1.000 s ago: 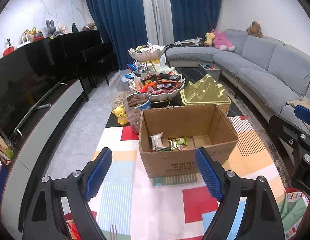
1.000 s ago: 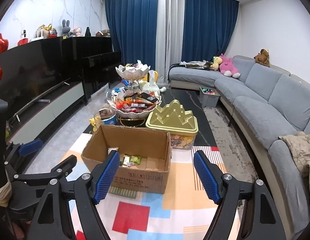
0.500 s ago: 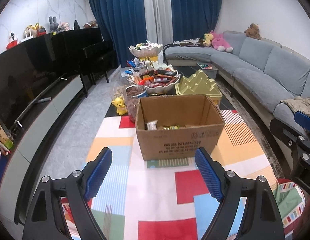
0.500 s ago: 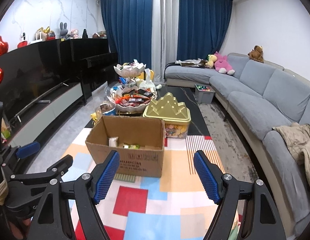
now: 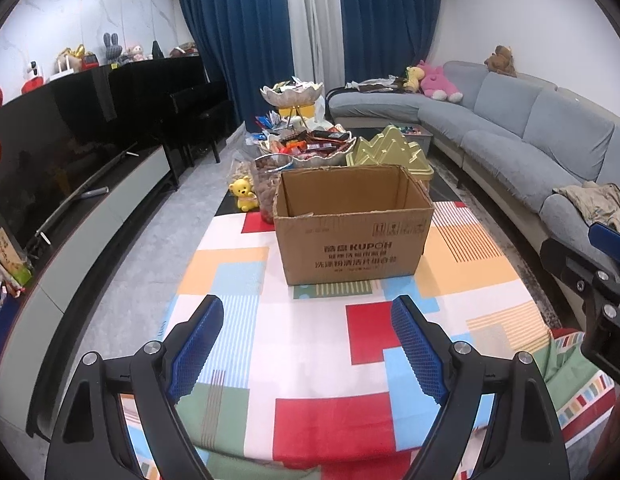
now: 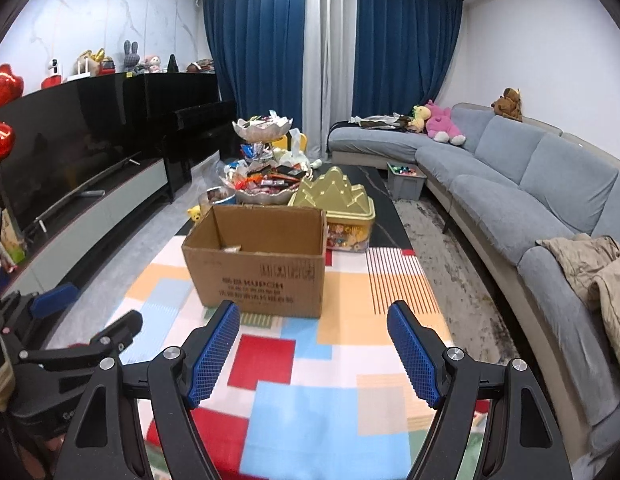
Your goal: Organize snacks
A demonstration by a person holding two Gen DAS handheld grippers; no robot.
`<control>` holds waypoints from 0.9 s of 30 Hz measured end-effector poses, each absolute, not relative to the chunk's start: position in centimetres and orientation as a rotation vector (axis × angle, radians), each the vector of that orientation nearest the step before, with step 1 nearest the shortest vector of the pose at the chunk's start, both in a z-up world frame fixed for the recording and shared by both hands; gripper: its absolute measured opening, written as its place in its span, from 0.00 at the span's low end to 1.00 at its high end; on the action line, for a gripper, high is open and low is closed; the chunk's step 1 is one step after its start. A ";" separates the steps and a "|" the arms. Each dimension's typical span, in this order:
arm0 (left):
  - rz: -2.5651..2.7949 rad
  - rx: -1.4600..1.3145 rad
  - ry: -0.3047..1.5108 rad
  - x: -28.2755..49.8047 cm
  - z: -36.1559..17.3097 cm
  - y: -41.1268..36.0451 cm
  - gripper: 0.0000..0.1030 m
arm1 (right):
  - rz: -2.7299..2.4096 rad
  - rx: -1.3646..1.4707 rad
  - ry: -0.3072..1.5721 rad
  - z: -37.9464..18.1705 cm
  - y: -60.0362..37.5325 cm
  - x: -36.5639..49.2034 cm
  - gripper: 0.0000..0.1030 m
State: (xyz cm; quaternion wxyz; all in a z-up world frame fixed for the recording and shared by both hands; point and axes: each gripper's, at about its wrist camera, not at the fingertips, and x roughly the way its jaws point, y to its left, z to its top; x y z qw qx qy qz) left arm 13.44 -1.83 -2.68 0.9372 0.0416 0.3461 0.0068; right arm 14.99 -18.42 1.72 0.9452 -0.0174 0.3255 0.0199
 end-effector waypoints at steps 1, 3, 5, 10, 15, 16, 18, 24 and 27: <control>0.014 0.085 0.706 13.1 -2.8 -1.8 0.84 | 0.038 -0.035 0.663 1.6 -18.5 14.5 0.75; 0.015 0.083 0.705 12.3 -3.0 -1.8 0.84 | 0.032 -0.028 0.665 1.4 -18.6 13.7 0.76; 0.022 0.075 0.697 11.4 -3.2 -1.8 0.84 | 0.026 -0.007 0.664 1.1 -18.9 12.4 0.76; 0.040 0.064 0.674 8.9 -3.7 -1.5 0.85 | 0.056 -0.001 0.693 0.3 -18.6 10.8 0.77; 0.066 0.050 0.653 7.4 -3.5 -0.9 0.90 | 0.063 -0.009 0.695 0.1 -18.1 9.8 0.87; 0.075 0.049 0.648 7.2 -3.5 -0.8 0.93 | 0.062 -0.007 0.694 0.2 -18.1 9.6 0.88; 0.084 0.043 0.646 6.7 -3.5 -0.5 0.94 | 0.058 -0.010 0.692 0.3 -18.1 9.4 0.89; 0.101 0.038 0.647 5.4 -3.6 0.2 0.96 | 0.045 -0.019 0.684 0.4 -18.1 8.6 0.89; 0.107 0.039 0.635 4.9 -3.5 0.4 0.97 | 0.040 -0.017 0.675 0.7 -18.1 8.4 0.89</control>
